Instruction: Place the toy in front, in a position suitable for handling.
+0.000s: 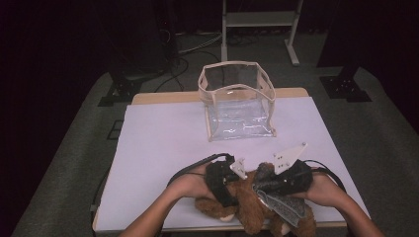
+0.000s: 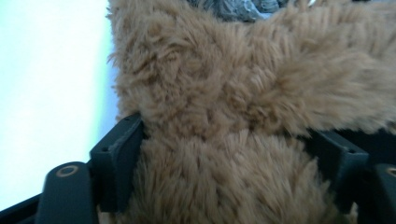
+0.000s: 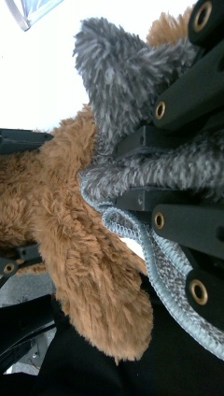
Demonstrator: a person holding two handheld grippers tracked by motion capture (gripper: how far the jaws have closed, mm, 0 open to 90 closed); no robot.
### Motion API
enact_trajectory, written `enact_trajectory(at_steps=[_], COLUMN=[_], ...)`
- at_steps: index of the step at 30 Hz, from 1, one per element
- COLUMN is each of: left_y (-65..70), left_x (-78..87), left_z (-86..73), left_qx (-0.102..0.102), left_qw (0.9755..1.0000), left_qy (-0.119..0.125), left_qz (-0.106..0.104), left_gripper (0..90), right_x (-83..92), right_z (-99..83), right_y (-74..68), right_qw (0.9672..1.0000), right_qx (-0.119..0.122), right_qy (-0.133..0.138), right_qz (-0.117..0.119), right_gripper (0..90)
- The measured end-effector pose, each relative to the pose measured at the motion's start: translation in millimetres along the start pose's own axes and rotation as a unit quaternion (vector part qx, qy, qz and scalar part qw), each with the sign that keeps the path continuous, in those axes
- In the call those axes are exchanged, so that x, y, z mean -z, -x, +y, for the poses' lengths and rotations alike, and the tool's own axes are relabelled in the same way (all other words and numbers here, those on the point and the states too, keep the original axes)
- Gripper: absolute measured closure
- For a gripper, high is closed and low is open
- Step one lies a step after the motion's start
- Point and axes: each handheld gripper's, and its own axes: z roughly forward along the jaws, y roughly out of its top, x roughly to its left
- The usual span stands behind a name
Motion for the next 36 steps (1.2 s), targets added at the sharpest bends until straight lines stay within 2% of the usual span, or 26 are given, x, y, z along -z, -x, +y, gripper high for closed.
enact_trajectory(at_steps=[2,6,9,12,15,17,22,25,27,29,31,36], left_y=[0.4,6.5,3.3,0.0,-4.5,-10.0,-22.2,-22.8,-21.5,-18.0,-14.7,-7.5], left_x=[0.6,6.7,13.6,17.1,24.6,32.0,45.8,42.6,39.7,41.1,43.7,58.8], left_z=[1.2,2.8,1.8,2.5,2.2,-0.3,-10.5,-21.2,-27.3,-33.9,-36.1,-38.0], left_qx=[-0.011,-0.035,-0.037,-0.036,-0.039,-0.036,-0.016,-0.006,0.002,0.008,0.015,0.023], left_qw=[0.9999,0.9983,0.9975,0.9972,0.9963,0.9951,0.9927,0.994,0.995,0.9958,0.9962,0.996], left_qy=[-0.002,0.006,0.016,0.011,0.004,0.003,0.003,-0.006,-0.01,0.011,0.023,0.029], left_qz=[0.009,0.046,0.059,0.064,0.076,0.092,0.119,0.109,0.1,0.09,0.082,0.082], left_gripper=[32.9,50.3,56.6,58.2,58.5,58.5,58.4,55.6,49.4,43.1,38.9,30.9], right_x=[0.5,4.2,9.9,13.3,12.7,11.4,6.2,-4.7,-12.9,-22.1,-24.5,-24.7], right_z=[-1.2,-3.8,-3.6,3.4,11.1,16.6,32.4,40.8,43.1,43.1,42.1,36.1], right_y=[1.2,5.4,11.0,15.9,20.1,24.7,40.7,45.9,44.0,37.1,30.1,14.7], right_qw=[1.0,0.9997,0.9992,0.9989,0.999,0.9989,0.9987,0.9993,0.9997,0.9997,0.9998,0.9995], right_qx=[-0.001,-0.012,-0.016,-0.015,-0.007,-0.005,-0.012,-0.011,-0.005,-0.002,0.006,0.014], right_qy=[0.005,0.022,0.035,0.037,0.034,0.037,0.046,0.034,0.024,0.013,0.003,-0.006], right_qz=[-0.001,-0.005,-0.013,-0.023,-0.027,-0.028,-0.021,-0.007,0.005,0.021,0.019,0.029], right_gripper=[76.9,76.8,76.7,76.7,76.6,76.5,76.4,76.4,76.5,76.6,76.6,76.7])
